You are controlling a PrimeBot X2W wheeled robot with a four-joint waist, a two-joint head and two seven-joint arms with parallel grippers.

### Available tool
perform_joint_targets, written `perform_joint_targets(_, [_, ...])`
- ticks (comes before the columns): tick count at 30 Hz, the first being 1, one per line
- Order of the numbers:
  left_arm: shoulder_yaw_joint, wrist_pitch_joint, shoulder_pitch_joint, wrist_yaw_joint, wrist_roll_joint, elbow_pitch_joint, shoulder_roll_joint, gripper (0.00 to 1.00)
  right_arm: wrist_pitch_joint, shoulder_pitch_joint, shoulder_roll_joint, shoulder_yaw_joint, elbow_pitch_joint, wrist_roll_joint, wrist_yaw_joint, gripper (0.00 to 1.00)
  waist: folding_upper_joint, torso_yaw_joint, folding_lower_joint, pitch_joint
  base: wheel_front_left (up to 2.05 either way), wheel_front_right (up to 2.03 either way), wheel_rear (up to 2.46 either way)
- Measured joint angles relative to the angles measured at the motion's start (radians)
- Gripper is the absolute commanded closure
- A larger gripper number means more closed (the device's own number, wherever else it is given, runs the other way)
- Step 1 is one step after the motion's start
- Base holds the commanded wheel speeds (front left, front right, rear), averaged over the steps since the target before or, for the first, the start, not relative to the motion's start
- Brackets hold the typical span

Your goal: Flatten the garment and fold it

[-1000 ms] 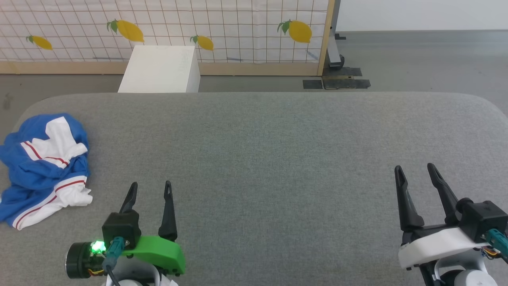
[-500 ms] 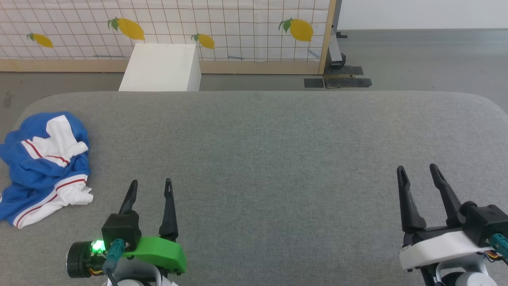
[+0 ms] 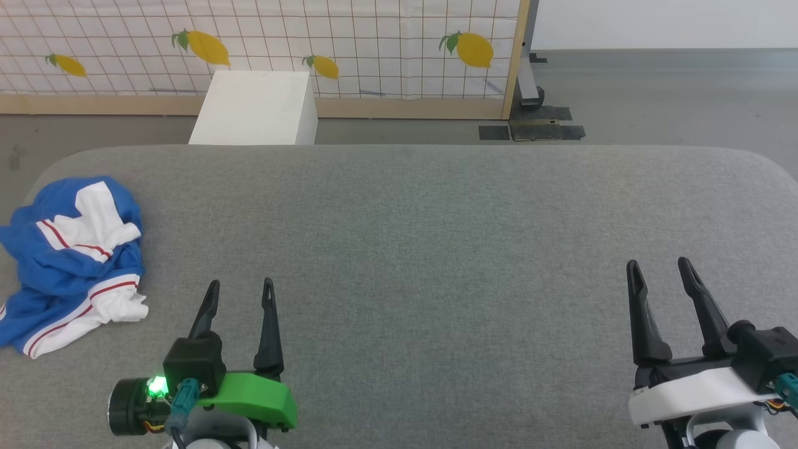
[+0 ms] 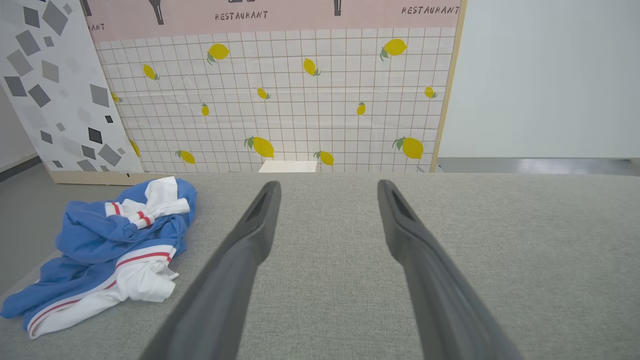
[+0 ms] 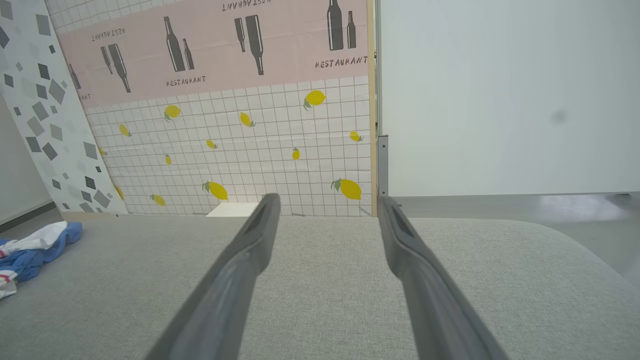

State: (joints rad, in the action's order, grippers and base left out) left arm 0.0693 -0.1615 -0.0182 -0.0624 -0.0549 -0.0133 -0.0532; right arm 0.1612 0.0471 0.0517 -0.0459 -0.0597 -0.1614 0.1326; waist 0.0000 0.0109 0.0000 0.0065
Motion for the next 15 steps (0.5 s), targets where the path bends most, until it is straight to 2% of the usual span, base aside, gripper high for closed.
perform_joint_targets(15, [0.009,-0.032,0.000,-0.009,-0.007,0.003,0.000,0.00,0.034,0.016,0.000,-0.001,0.005,-0.016,0.000,0.00,0.0000,0.004,0.0000,-0.002,0.00,0.00,0.00])
